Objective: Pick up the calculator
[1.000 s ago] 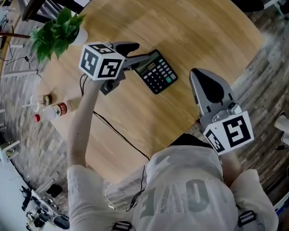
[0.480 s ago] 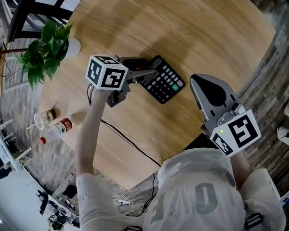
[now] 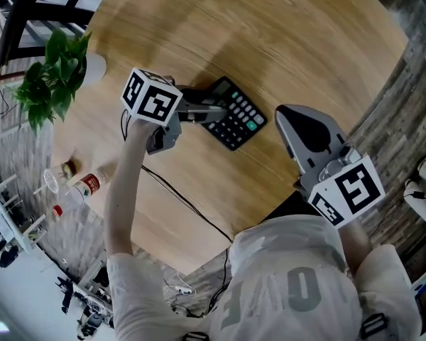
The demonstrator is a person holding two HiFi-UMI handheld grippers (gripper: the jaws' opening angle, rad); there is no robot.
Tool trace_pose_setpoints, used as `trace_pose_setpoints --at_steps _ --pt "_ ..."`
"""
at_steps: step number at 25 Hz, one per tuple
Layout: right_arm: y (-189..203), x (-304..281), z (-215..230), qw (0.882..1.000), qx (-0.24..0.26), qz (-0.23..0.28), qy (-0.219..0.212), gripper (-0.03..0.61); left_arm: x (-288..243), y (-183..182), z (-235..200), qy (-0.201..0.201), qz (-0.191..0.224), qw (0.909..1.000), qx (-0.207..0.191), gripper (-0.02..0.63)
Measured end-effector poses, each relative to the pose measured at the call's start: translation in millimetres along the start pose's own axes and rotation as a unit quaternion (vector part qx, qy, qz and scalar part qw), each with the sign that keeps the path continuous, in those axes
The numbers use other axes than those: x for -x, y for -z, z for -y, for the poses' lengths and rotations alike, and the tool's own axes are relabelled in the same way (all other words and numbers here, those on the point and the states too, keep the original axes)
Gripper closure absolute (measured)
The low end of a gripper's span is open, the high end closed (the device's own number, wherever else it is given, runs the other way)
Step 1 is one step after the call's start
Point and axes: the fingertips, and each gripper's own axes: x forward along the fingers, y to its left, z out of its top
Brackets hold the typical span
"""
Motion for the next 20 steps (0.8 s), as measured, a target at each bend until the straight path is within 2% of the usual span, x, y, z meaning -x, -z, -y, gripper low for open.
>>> trace_pose_setpoints --at_steps 2,5,9,16,20 --pt "4 -1 0 1.0 -0.003 -0.003 -0.001 0.56 -3 3 2 0.009 -0.013 0.9999 0.001 0.381" --pt "10 -2 -1 1.0 -0.009 -0.011 -0.005 0.56 -4 2 -1 0.014 -0.01 0.9998 0.007 0.402" --pt "16 -7 -5 1.0 -0.012 -0.017 -0.013 0.56 -3 3 -9 -0.007 -0.016 0.9998 0.007 0.483" --pt "14 -12 -8 1.0 -0.004 -0.017 -0.017 0.56 -6 4 -8 -0.011 -0.029 0.999 0.032 0.486" --pt "12 -9 -9 1.0 0.002 -0.014 -0.014 0.56 -7 6 -7 -0.025 -0.033 0.9987 0.03 0.489"
